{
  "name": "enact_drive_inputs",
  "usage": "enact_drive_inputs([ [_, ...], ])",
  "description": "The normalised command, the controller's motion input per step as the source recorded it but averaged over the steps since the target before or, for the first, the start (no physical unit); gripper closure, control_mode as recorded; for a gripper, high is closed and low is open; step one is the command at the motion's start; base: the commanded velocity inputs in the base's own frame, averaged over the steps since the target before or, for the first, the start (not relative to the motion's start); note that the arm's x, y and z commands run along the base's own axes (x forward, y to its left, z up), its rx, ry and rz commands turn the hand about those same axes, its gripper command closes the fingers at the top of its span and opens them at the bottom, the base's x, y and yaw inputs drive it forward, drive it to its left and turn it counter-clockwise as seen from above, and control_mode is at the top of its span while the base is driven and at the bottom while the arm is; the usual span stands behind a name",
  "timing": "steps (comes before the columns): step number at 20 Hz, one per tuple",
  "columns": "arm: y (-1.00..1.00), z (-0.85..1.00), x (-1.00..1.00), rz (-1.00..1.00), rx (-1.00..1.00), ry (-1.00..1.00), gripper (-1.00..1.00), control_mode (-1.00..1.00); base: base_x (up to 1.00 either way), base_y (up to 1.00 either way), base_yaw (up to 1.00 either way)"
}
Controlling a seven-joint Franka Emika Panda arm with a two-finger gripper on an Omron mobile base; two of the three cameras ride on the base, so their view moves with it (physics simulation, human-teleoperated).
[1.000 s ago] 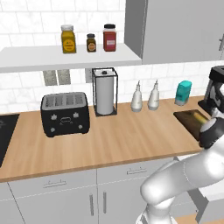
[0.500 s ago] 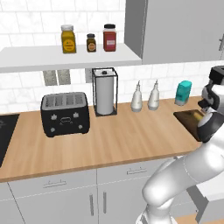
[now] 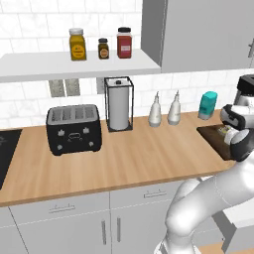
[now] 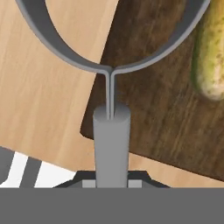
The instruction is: Place the appropriate cutting tool for cutting the cucumber skin on the cutting board.
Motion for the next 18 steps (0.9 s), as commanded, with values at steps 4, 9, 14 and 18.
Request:
enact_drive_inputs([
  [4, 0.0, -0.31, 0.3, 0.15, 0.01, 0.05, 1.0, -1.0, 0.0, 0.0, 0.0],
  [9, 0.0, -0.29, 0.23, 0.16, 0.03, 0.04, 1.0, -1.0, 0.0, 0.0, 0.0],
  [14, 0.0, -0.33, 0.21, 0.16, 0.02, 0.05, 1.0, -1.0, 0.0, 0.0, 0.0],
  [18, 0.07, -0.31, 0.07, 0.15, 0.0, 0.03, -1.0, -1.0, 0.0, 0.0, 0.0],
])
